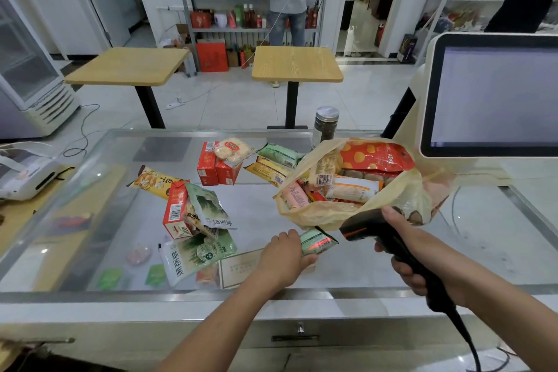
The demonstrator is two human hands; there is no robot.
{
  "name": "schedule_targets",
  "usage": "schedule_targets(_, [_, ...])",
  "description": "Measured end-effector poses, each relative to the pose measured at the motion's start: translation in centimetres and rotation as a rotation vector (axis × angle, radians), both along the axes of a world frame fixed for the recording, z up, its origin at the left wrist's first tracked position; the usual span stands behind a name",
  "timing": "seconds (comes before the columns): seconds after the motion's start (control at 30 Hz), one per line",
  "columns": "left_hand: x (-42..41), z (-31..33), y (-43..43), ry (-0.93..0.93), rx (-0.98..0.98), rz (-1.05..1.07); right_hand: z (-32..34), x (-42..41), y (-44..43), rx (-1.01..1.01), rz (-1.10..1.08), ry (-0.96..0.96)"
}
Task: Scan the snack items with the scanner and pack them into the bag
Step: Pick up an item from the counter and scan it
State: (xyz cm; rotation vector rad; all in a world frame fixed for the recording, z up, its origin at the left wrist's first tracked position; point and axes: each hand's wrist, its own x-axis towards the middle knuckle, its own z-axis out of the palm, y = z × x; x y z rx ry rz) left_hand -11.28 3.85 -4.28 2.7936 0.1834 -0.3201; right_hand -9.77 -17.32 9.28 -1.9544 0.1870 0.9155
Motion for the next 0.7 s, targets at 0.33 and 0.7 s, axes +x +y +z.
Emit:
schedule_targets(0.33, [0.2,0.2,0.0,0.016,0.000,0.002,-0.3,-0.1,-0.6,0.015,0.013,0.003])
schedule_targets(0.7, [-0.6,0.3,0.9,0.036,-0.106,0.021,-5.0,0.7,-0.9,-0.022,0.139,-0.068])
